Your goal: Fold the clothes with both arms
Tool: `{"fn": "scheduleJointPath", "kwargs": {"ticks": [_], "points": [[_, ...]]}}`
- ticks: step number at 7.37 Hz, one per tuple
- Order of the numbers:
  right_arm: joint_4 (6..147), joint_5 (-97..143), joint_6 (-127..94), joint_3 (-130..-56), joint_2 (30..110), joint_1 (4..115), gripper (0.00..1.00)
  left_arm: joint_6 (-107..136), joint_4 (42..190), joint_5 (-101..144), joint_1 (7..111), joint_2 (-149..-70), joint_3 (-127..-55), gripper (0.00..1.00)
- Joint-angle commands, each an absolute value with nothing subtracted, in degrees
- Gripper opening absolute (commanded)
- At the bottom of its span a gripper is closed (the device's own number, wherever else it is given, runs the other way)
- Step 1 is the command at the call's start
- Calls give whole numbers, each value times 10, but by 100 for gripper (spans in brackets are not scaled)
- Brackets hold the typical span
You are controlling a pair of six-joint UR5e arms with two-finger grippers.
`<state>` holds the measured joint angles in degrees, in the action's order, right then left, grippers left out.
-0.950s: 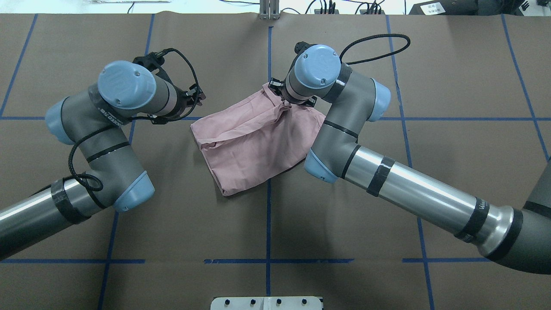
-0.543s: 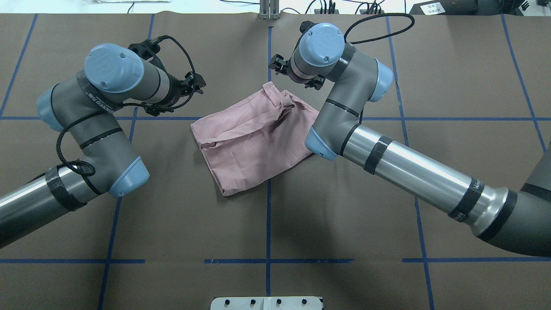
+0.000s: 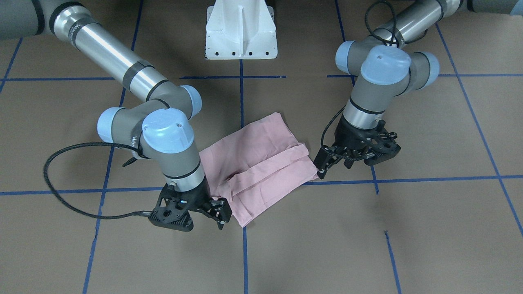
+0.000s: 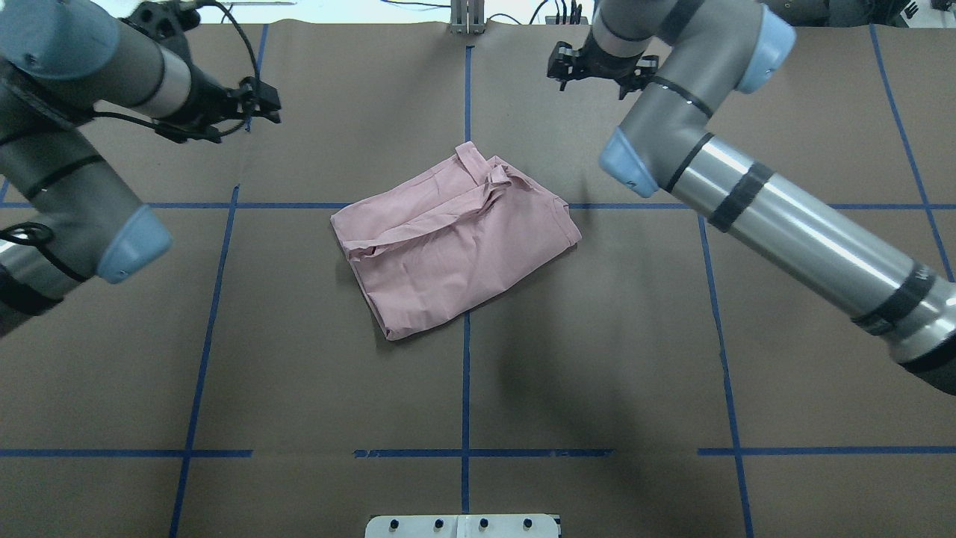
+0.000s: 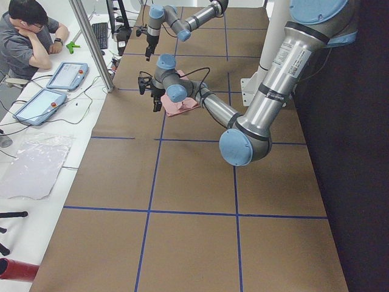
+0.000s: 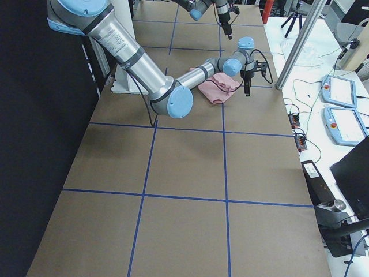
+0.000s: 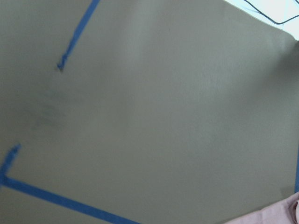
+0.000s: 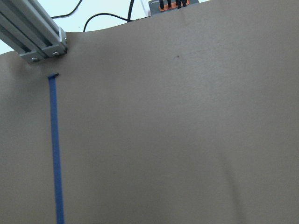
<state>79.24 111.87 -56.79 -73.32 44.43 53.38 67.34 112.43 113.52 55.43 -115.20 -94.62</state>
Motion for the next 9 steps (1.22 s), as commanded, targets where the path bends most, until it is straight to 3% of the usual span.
{"fn": "scheduleJointPath", "kwargs": {"ticks": [1,3,5,7,9], "points": [[922,1180,-327,-912,604,627,100,422,1120,1198,671,-1065,-968,100],[989,1219,-155,-1038,771,698,100,143,1092,1238,784,-994,-962,100],[991,1327,46,-1040,890,817,100,-100,956,1259,875,-990,-960,100],[984,1345,127,-1034,965,887,100,-199,924,1285,929,-964,-946,100],[983,1334,126,-1030,973,887,100,-201,932,1315,926,-918,-915,100]]}}
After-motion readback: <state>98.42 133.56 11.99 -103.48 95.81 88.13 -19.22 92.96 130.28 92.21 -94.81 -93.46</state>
